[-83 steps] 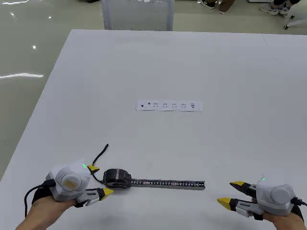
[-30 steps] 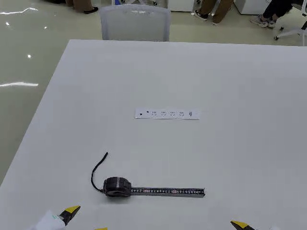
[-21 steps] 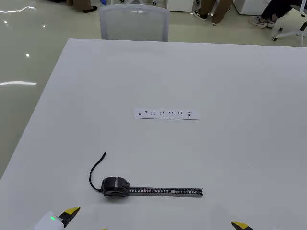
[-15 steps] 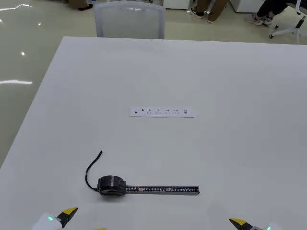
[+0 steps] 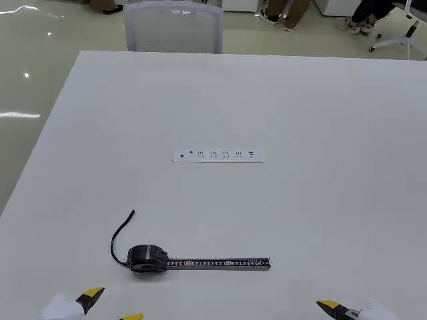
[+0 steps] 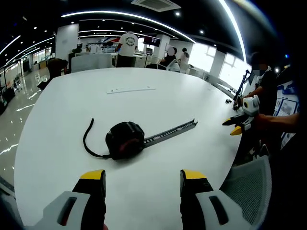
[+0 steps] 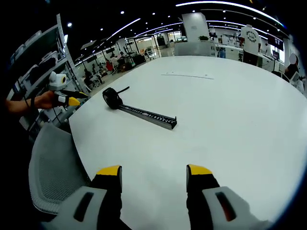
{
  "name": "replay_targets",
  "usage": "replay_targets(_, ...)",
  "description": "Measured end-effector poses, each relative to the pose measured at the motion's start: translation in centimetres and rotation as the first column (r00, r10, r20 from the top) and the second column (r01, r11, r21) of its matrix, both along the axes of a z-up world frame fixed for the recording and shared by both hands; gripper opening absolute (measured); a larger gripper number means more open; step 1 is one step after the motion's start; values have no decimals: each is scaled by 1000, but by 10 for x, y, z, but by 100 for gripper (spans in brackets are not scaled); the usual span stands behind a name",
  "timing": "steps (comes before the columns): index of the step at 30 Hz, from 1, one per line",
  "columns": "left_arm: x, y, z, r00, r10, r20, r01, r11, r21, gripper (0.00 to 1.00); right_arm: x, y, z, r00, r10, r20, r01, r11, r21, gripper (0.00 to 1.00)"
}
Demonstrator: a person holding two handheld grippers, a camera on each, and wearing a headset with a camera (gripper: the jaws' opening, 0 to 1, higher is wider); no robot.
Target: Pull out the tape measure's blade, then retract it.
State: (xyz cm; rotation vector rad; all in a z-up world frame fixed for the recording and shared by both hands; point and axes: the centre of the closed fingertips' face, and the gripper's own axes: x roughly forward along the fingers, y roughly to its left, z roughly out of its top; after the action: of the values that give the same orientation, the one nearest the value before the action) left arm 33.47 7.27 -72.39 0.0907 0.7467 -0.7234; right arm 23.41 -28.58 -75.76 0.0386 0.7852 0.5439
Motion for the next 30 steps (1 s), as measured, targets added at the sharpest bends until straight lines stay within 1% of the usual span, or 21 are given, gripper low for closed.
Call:
replay_targets(2,-1,-1,-1,1000,0,-2,0,1000,-2,60,2,-3,-3,1000,6,-14,-6,1000,-6,55)
replay_targets(4,0,-1,-3,1000,3,-4,-3,1000,2,60,6,-4,-3,1000,12,-15,-12,1000,-4,55)
replay_targets(7,0,-2,-3,1000,6,-9,-6,1000,3,59,10,-4,-3,1000,17,-15,-17,1000,0,55)
replay_targets(10,2,-2,-4,1000,14,-13,-14,1000,1,59,16,-5,-4,999,32,-20,-32,999,-4,54)
replay_targets(12,4,-2,-2,1000,19,-14,-19,1000,0,59,19,-2,-3,998,56,-24,-56,998,0,51)
replay_targets(14,6,-1,-4,1000,23,-17,-23,1000,-5,59,23,-1,-5,997,77,-30,-77,997,-4,48)
replay_targets(17,7,0,-9,999,20,-28,-20,1000,4,59,28,3,-6,994,100,-35,-100,995,-3,48)
replay_targets(21,10,-1,-10,999,19,-38,-19,1000,6,59,35,6,-10,990,130,-51,-131,991,-17,50)
replay_targets(24,14,-2,-9,999,15,-42,-15,1000,11,59,39,9,-15,984,156,-81,-159,987,-21,52)
replay_targets(26,18,-2,-11,999,20,-45,-19,1000,12,59,43,9,-15,983,167,-79,-170,985,-28,53)
replay_targets(27,21,-3,-10,999,23,-50,-22,1000,12,58,47,10,-15,982,173,-83,-175,984,-26,53)
replay_targets(30,27,-5,-12,998,24,-58,-23,1000,18,58,55,11,-15,981,178,-78,-181,983,-29,53)
